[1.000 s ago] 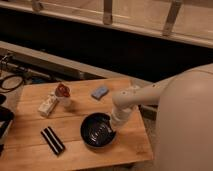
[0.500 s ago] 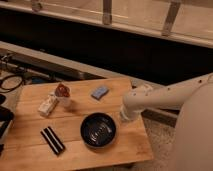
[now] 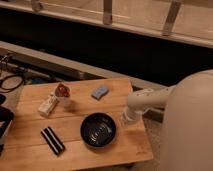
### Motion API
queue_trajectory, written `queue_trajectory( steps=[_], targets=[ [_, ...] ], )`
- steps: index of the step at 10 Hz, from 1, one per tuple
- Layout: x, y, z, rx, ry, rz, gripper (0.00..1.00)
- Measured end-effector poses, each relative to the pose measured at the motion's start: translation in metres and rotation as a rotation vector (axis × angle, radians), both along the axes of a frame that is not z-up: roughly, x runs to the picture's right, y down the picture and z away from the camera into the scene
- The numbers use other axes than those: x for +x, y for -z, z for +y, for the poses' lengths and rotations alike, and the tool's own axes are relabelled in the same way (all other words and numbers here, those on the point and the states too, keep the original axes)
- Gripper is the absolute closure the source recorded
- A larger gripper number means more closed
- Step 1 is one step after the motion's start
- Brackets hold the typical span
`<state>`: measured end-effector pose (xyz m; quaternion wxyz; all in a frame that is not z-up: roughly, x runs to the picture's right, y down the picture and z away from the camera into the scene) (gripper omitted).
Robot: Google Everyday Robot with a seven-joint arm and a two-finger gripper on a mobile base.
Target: Push the ceramic bowl across the table
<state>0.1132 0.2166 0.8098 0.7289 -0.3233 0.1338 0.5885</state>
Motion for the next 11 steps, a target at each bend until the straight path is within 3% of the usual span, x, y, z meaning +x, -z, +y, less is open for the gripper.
queue_trajectory(
  steps=[1, 2, 6, 10, 11],
  targets=[
    [0.005, -0.01, 0.012, -0.023, -0.01, 0.003, 1.0],
    [-0.001, -0.015, 0.017, -0.014, 0.01, -0.006, 1.0],
    [-0.043, -0.019, 0.001, -0.029, 0.066, -0.049, 1.0],
    [-0.062, -0.021, 0.006, -0.06, 0.125, -0.092, 1.0],
    [-0.082, -0.024, 0.003, -0.066, 0.143, -0.115, 1.0]
  ],
)
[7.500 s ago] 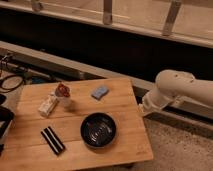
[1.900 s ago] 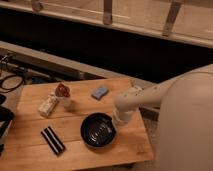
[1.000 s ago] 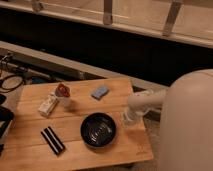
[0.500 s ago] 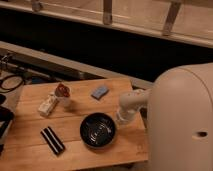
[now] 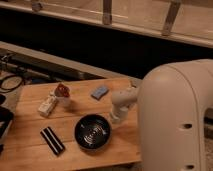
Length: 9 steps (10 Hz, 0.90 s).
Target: Push the ceramic bowl across the table
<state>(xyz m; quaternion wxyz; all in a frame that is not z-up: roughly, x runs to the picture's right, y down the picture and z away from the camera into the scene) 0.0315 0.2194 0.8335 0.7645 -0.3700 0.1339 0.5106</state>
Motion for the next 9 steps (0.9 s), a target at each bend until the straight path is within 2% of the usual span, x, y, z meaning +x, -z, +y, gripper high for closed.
queue_trajectory(
  steps=[2, 5, 7, 9],
  targets=[
    [-0.028, -0.005, 0.001, -0.026, 0.034, -0.028, 1.0],
    [-0.047, -0.008, 0.001, -0.075, 0.054, -0.065, 1.0],
    [-0.062, -0.01, 0.0, -0.078, 0.058, -0.081, 1.0],
    [-0.061, -0.01, -0.001, -0.076, 0.055, -0.08, 1.0]
  ],
)
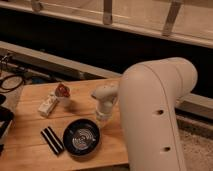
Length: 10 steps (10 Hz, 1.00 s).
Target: Push the ceramic bowl across the table
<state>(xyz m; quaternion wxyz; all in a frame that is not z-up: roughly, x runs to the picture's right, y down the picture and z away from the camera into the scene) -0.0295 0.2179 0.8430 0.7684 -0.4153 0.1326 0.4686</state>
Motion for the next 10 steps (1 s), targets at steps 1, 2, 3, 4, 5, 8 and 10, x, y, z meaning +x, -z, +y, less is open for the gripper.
queue_trajectory(
  steps=[1, 2, 3, 4, 5, 8, 10],
  targets=[
    [0.0, 0.0, 0.0, 0.0, 0.0, 0.0, 1.0],
    [-0.002, 0.0, 0.002, -0.003, 0.011, -0.005, 1.0],
    [-0.01, 0.003, 0.006, -0.009, 0.023, -0.017, 1.0],
    [-0.013, 0.004, 0.006, -0.009, 0.024, -0.023, 1.0],
    [-0.013, 0.004, 0.005, -0.008, 0.022, -0.023, 1.0],
    [-0.018, 0.006, 0.009, -0.018, 0.039, -0.035, 1.0],
    [-0.023, 0.009, 0.01, -0.022, 0.043, -0.043, 1.0]
  ],
)
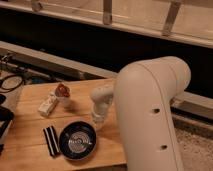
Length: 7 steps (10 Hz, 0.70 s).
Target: Push the ceramic bowl across the table
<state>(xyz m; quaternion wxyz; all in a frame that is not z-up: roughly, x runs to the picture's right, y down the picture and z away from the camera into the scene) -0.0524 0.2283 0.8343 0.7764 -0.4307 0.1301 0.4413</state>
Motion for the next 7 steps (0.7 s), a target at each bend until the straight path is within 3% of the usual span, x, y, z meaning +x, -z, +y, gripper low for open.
queue_trajectory(
  steps=[7],
  targets=[
    [-0.015, 0.004, 0.006, -0.008, 0.04, -0.031, 1.0]
  ],
)
